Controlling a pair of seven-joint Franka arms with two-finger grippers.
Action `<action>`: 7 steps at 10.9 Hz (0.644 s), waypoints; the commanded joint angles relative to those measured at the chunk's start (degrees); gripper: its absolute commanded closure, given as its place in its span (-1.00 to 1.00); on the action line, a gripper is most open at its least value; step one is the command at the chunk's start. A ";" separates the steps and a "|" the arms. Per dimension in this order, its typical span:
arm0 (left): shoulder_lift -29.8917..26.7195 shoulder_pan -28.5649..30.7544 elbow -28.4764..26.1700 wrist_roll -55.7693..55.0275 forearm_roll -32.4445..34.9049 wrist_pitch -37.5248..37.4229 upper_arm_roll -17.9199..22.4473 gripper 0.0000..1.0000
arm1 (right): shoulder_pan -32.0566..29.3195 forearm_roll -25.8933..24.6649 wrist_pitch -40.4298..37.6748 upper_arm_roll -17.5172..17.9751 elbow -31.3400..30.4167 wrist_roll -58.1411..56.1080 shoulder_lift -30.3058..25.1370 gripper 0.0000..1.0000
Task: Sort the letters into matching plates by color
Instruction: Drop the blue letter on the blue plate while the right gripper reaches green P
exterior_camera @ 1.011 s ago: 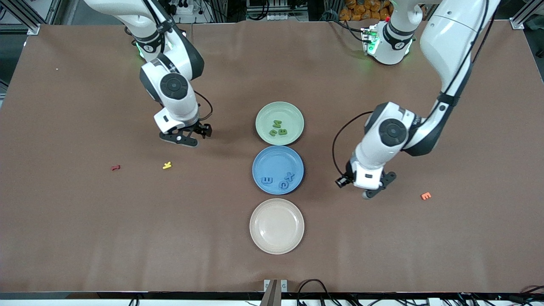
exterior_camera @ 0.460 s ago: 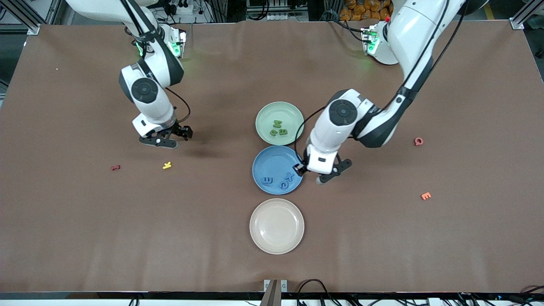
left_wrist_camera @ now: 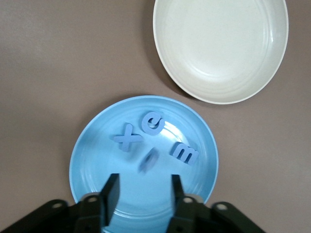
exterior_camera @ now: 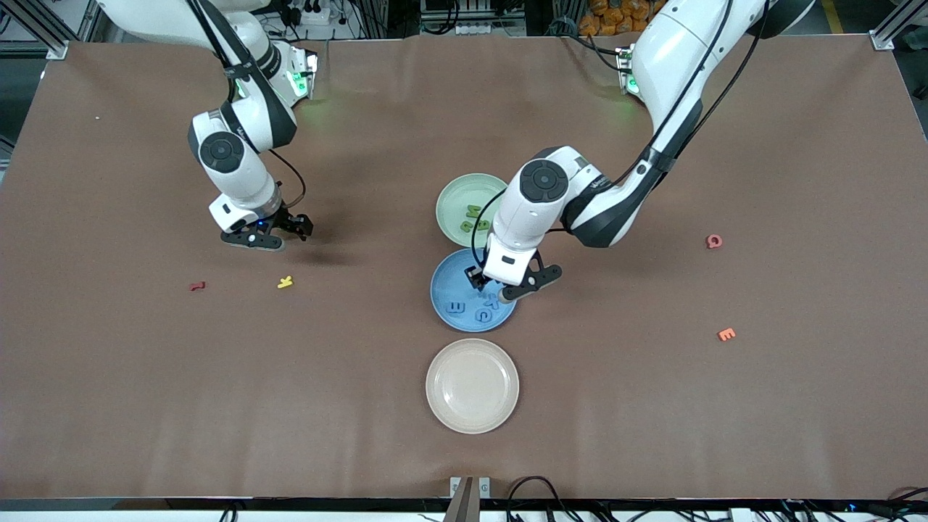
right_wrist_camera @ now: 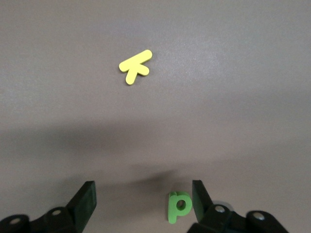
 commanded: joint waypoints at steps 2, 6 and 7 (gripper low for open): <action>-2.84 1.34 1.28 3.71 3.14 -11.14 1.11 -1.00 | -1.29 -0.34 4.95 -0.93 -5.52 -0.49 -2.52 -0.67; -6.88 6.79 1.45 17.86 2.00 -23.28 0.50 -1.00 | -1.73 -0.34 6.35 -1.19 -7.10 -0.67 -2.17 -0.47; -7.50 7.67 1.45 19.27 1.65 -24.18 0.50 -1.00 | -1.73 -0.34 6.54 -1.45 -7.36 -0.76 -2.08 -0.42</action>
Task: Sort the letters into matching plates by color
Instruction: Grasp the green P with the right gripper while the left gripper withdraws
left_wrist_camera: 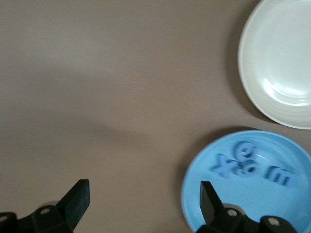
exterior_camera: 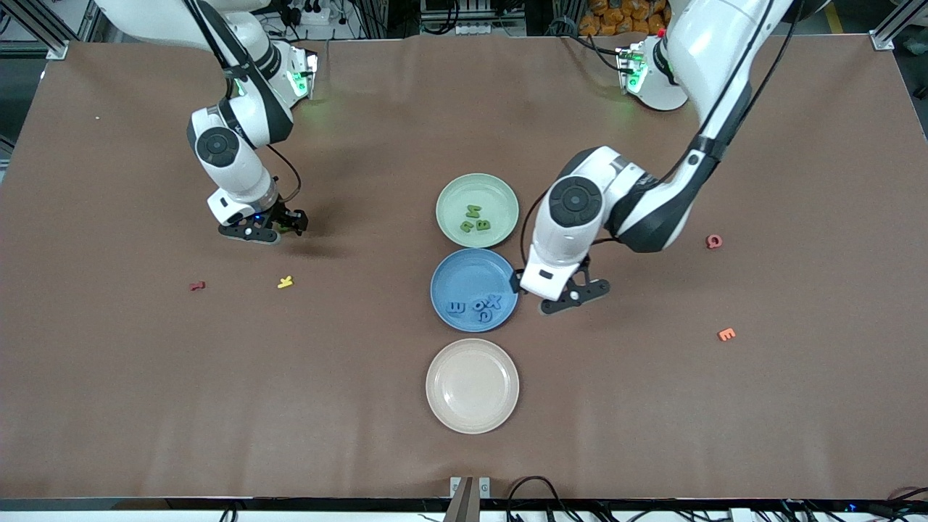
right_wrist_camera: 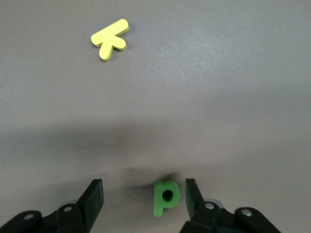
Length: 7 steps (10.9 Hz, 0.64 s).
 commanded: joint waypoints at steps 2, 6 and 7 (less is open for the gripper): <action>-4.15 4.58 -0.71 7.31 -0.39 -6.15 -0.70 -1.00 | -1.76 -0.34 1.70 -0.39 -2.81 -0.73 -1.61 -0.36; -8.11 11.26 -1.41 19.44 -7.76 -12.74 -0.53 -1.00 | -2.64 -0.43 1.88 -0.39 -2.72 -0.73 -0.03 -0.29; -8.64 12.06 -1.85 19.72 -8.73 -13.46 -0.53 -1.00 | -2.64 -0.43 2.57 -0.39 -2.72 -0.73 0.33 -0.24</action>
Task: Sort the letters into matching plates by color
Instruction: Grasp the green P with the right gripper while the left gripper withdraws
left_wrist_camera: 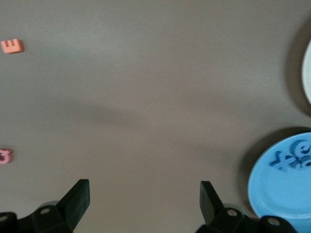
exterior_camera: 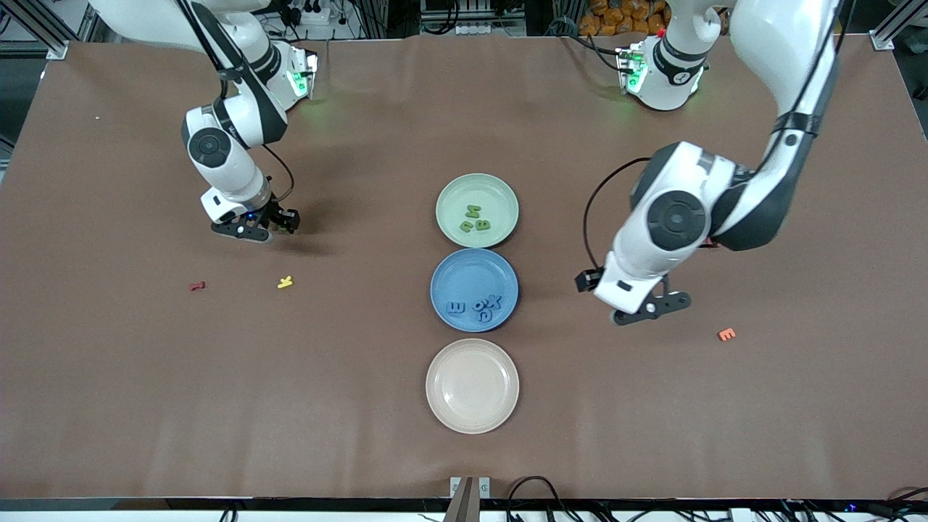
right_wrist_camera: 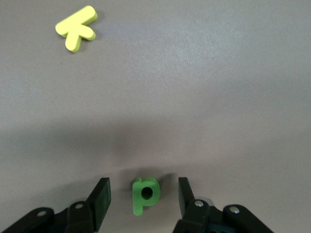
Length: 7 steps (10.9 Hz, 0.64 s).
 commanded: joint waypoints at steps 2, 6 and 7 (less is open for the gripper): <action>-4.89 2.80 -5.15 3.58 -5.12 -2.60 -0.42 -1.00 | -1.19 -0.43 2.03 0.37 -1.18 -0.54 0.96 -0.14; -10.07 4.64 -13.75 3.92 -5.48 0.54 -0.51 -1.00 | -1.19 -0.43 2.38 0.37 -1.01 -0.54 1.67 0.02; -12.61 5.51 -18.13 5.06 -5.48 3.70 -0.51 -1.00 | -1.19 -0.43 2.38 0.37 -1.01 -0.54 1.76 0.07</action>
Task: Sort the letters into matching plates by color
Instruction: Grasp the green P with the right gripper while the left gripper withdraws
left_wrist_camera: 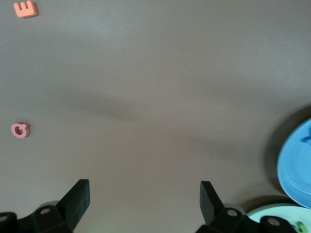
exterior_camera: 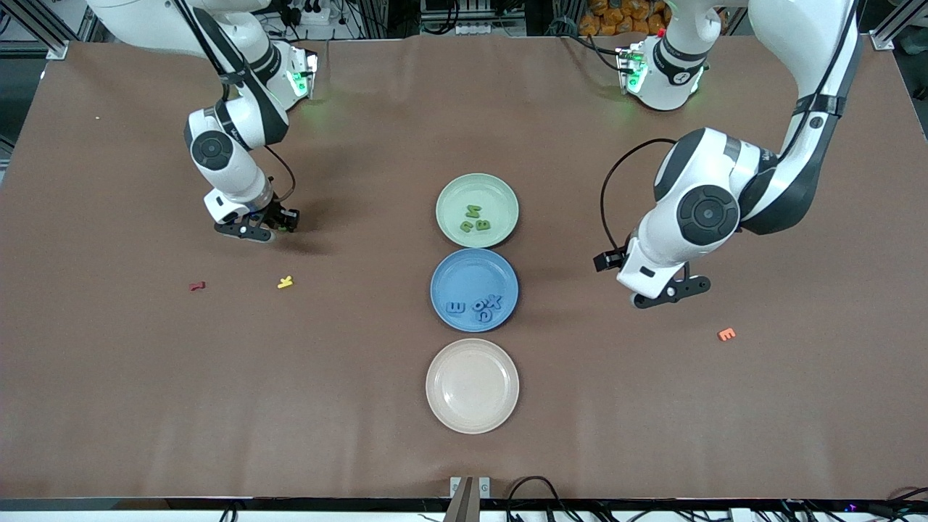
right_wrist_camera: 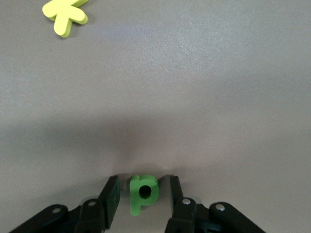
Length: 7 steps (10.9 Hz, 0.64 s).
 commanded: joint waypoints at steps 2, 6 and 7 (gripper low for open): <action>-12.49 3.81 -18.57 4.54 -1.60 10.53 -0.12 -1.00 | -1.07 -0.43 1.97 0.37 -0.67 -0.51 0.51 0.22; -20.06 6.10 -26.96 7.53 -2.39 12.40 -0.03 -1.00 | -0.98 -0.43 1.97 0.37 -0.50 -0.51 0.60 1.00; -19.90 6.54 -26.44 7.53 -2.40 12.40 0.05 -1.00 | -0.98 -0.43 1.97 0.37 -0.41 -0.51 0.60 1.00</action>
